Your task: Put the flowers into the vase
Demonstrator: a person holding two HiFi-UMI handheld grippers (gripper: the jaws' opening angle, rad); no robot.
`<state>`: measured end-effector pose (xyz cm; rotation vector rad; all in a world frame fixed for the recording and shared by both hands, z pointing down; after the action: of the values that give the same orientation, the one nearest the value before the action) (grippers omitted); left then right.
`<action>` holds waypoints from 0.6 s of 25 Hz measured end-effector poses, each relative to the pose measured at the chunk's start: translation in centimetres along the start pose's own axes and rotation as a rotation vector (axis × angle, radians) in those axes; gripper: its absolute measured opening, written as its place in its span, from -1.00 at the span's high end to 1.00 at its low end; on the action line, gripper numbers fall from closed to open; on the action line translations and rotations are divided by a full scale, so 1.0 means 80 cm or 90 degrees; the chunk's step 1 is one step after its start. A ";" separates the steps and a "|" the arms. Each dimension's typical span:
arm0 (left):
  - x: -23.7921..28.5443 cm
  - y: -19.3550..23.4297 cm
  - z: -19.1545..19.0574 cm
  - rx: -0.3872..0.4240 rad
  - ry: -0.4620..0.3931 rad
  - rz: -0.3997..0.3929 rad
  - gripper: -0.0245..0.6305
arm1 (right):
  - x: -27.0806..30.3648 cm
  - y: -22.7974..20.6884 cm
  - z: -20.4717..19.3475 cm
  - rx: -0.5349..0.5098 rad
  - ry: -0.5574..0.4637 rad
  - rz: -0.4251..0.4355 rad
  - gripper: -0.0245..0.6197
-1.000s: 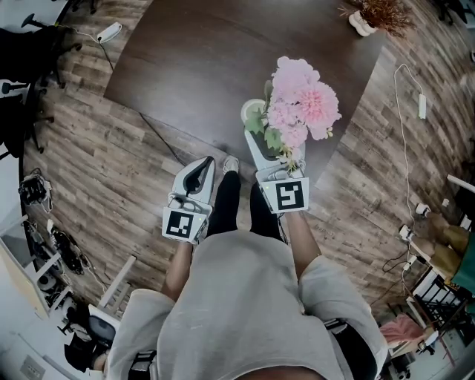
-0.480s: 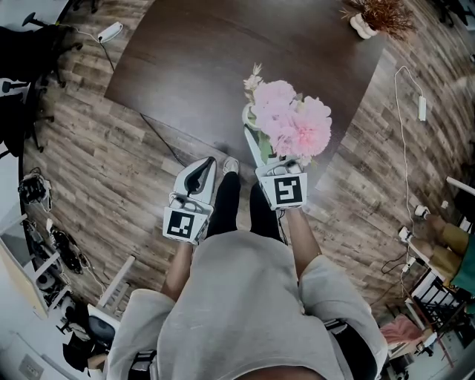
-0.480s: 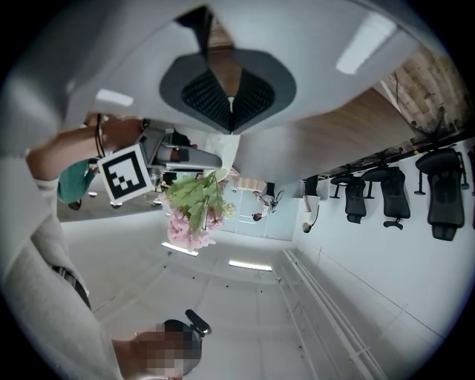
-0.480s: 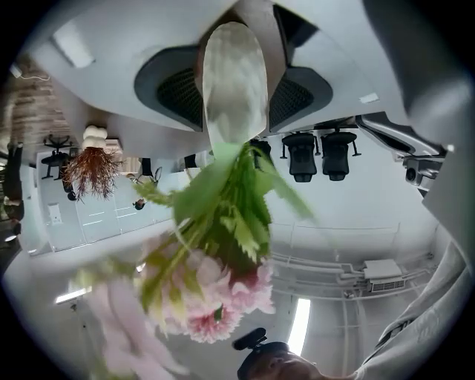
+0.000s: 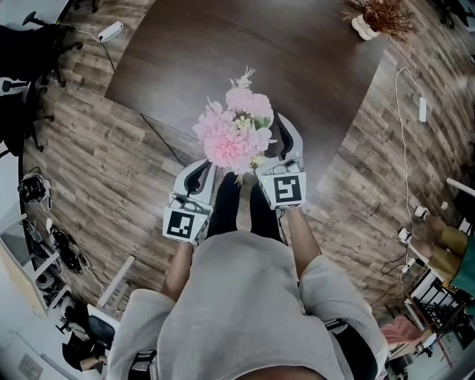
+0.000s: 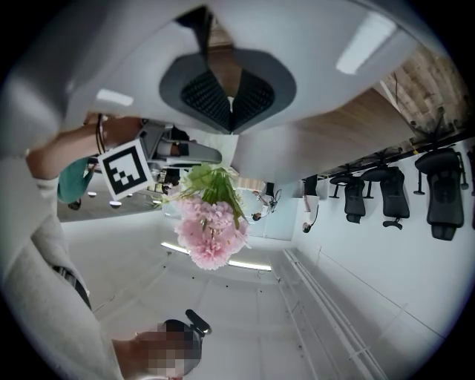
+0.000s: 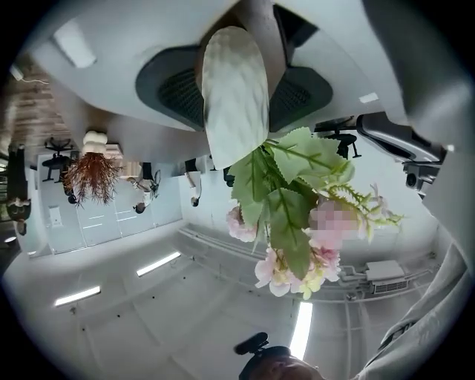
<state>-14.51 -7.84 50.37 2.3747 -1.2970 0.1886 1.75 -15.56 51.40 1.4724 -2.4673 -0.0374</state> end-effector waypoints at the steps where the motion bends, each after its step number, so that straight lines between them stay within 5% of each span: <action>1: 0.000 0.001 0.000 0.000 -0.001 0.000 0.89 | 0.000 0.000 0.000 0.003 -0.002 -0.003 0.07; 15: -0.005 -0.003 0.000 0.000 -0.007 -0.001 0.89 | -0.006 0.007 -0.008 0.013 0.011 0.000 0.07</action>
<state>-14.53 -7.45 50.20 2.3807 -1.2999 0.1750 1.68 -14.77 52.02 1.4752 -2.4600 0.0002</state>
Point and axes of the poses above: the fingertips, and each gripper's own axes: x forward along the fingers, y to its left, z out of its top, the point moved 5 cm from there along -x, backward along the fingers, and after that the axes turned 11 degrees about -x, right-handed, at the moved point
